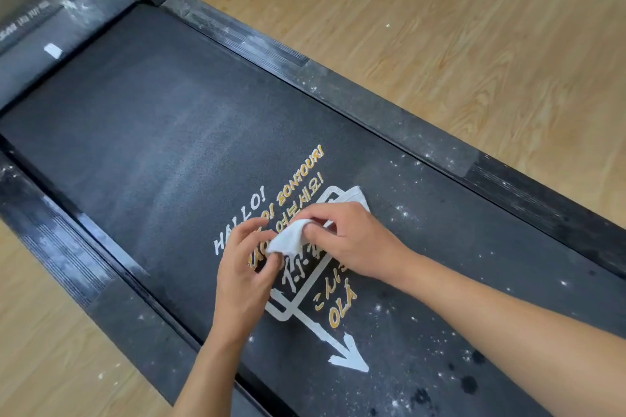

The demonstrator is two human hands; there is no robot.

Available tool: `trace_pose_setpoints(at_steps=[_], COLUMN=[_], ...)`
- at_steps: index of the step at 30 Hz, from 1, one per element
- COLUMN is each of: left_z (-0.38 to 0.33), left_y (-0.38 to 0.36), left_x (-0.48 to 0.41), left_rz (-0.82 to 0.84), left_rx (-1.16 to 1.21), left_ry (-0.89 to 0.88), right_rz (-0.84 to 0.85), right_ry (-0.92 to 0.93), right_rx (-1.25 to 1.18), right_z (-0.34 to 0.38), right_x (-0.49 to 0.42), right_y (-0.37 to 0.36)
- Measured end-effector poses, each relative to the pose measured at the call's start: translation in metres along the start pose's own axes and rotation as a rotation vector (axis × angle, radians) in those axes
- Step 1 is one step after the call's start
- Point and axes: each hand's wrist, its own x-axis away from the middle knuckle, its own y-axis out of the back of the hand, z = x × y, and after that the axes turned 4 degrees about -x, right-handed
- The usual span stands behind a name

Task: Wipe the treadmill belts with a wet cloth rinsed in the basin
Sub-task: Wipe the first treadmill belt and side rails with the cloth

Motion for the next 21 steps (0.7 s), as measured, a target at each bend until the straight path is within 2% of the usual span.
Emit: trace_pose_setpoints(at_steps=[5,8,12,16,18,21], left_z=[-0.023,-0.044,-0.071,-0.086,-0.076,-0.048], left_y=[0.009,0.018,0.032,0.044,0.041,0.026], left_x=[-0.025,-0.047,-0.072,-0.062,-0.046,-0.020], left_rz=[-0.021,-0.073,-0.115,-0.087,-0.028,0.172], left_rx=[0.320,0.412,0.320,0.144,0.043,0.028], left_ry=[0.133,0.089,-0.043,-0.166,-0.152,-0.074], right_rz=[-0.179,-0.257,-0.280,-0.241,-0.195,-0.078], right_ry=[-0.053,-0.063,0.002,0.057,-0.004,-0.138], right_rx=[-0.120,-0.158,-0.244,-0.200,-0.119,0.016], right_z=[0.004,0.014,0.039,0.046,0.033,0.005], right_x=[-0.008,-0.023,-0.036,-0.021,-0.002,0.033], right_y=[0.018,0.035,0.061,0.069,0.062,0.048])
